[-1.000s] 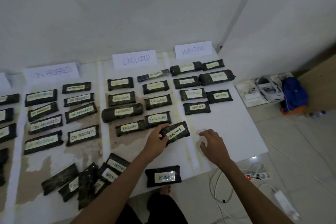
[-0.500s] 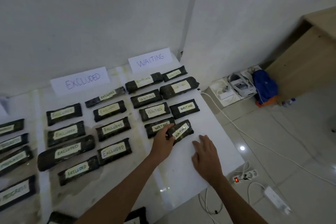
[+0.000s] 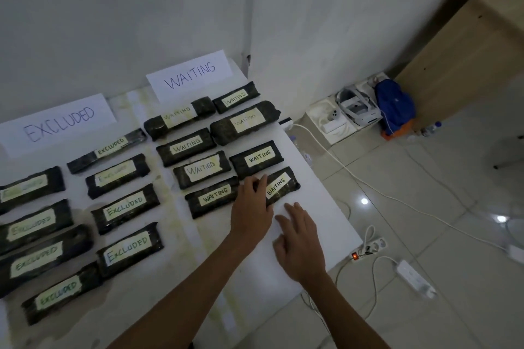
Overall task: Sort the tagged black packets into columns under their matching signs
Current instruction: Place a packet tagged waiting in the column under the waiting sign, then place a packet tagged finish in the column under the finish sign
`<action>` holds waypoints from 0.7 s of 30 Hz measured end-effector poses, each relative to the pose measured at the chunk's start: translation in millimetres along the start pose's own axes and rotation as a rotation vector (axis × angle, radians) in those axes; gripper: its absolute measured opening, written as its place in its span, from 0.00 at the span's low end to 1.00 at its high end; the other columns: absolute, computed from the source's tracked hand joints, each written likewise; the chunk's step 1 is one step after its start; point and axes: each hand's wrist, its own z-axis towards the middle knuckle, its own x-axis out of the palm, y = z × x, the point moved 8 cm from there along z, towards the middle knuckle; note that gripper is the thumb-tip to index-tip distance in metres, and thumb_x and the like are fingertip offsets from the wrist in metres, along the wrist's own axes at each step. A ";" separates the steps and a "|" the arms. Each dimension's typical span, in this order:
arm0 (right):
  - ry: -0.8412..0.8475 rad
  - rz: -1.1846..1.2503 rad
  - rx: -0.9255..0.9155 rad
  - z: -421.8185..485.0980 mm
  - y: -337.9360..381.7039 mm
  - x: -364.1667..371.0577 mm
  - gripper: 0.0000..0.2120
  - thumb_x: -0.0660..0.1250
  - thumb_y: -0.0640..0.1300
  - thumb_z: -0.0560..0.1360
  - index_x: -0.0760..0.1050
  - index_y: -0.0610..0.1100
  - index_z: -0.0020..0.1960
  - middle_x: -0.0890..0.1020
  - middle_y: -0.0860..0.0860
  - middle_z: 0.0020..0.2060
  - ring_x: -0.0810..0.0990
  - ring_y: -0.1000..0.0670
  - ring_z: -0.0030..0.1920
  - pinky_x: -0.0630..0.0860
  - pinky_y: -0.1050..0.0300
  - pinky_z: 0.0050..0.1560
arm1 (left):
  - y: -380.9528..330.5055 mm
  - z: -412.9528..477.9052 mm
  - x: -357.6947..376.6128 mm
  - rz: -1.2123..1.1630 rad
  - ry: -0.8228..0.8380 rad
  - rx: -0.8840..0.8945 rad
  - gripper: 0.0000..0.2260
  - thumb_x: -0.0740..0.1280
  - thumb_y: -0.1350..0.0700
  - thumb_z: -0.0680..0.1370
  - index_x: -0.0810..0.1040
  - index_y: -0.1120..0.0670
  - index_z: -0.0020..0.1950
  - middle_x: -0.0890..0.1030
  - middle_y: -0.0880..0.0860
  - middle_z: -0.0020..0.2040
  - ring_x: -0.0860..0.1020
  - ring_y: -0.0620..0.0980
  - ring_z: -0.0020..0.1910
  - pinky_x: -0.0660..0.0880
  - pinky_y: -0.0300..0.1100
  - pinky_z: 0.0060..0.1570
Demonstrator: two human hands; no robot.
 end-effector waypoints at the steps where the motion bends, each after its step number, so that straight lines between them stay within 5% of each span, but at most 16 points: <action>1: -0.003 0.006 -0.003 -0.3 -0.7 0.1 0.18 0.60 0.47 0.74 0.73 0.45 0.62 0.71 0.43 0.67 0.62 0.44 0.71 0.56 0.48 0.71 | -1.4 -0.8 1.7 0.107 -0.011 0.018 0.29 0.69 0.55 0.73 0.63 0.56 0.71 0.69 0.58 0.64 0.71 0.56 0.59 0.74 0.45 0.53; 4: -0.017 0.024 -0.018 -0.4 -0.3 -0.1 0.19 0.60 0.47 0.73 0.72 0.45 0.63 0.71 0.42 0.67 0.61 0.44 0.71 0.55 0.47 0.71 | -2.5 -2.2 4.3 0.251 -0.051 0.037 0.29 0.71 0.52 0.70 0.67 0.57 0.69 0.74 0.59 0.61 0.73 0.58 0.54 0.74 0.48 0.49; 11: 0.000 0.000 -0.014 -0.5 5.3 -4.4 0.18 0.60 0.46 0.73 0.74 0.41 0.61 0.73 0.39 0.65 0.67 0.39 0.69 0.58 0.44 0.70 | -5.1 -12.7 -13.9 0.233 0.016 0.072 0.31 0.67 0.52 0.73 0.59 0.52 0.73 0.65 0.57 0.68 0.67 0.58 0.61 0.68 0.49 0.58; 21: 0.093 0.090 -0.160 -21.6 81.8 -23.2 0.18 0.70 0.34 0.66 0.77 0.38 0.56 0.80 0.39 0.55 0.78 0.40 0.55 0.76 0.45 0.57 | 28.7 -107.4 -77.7 0.069 0.068 0.157 0.19 0.65 0.58 0.73 0.73 0.53 0.64 0.74 0.54 0.58 0.70 0.56 0.56 0.67 0.46 0.53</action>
